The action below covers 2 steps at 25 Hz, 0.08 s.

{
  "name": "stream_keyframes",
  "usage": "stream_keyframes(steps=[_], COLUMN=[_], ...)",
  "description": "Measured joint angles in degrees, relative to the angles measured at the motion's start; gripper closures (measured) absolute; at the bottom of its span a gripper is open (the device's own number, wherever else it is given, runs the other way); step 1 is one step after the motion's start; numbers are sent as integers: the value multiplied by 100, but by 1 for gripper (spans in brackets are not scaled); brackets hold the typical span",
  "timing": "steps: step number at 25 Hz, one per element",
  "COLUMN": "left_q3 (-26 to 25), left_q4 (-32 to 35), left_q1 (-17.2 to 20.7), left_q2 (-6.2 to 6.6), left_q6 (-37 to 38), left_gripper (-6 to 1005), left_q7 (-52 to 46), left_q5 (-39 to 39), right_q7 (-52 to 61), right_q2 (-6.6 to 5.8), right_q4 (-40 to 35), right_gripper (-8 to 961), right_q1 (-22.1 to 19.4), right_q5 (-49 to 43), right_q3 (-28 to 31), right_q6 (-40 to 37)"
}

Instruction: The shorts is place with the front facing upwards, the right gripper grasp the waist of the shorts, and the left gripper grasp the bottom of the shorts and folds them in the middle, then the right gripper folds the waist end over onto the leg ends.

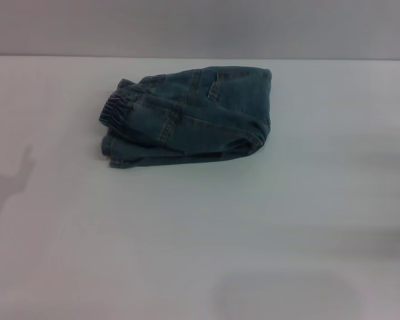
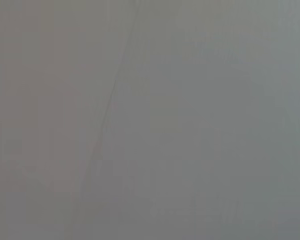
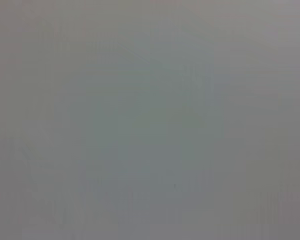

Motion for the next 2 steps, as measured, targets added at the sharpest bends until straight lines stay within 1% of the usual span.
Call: stream_keyframes(steps=[2], left_q3=[3], left_q4=[-11], left_q1=[3], left_q2=[-1], left_q6=[2], left_gripper=[202], left_q7=[-74], left_q5=[23], right_q7=[-8], right_q2=[0], right_q4=[50], right_gripper=[162], right_q1=[14], right_q5=[3], right_q3=[0], right_q6=[0])
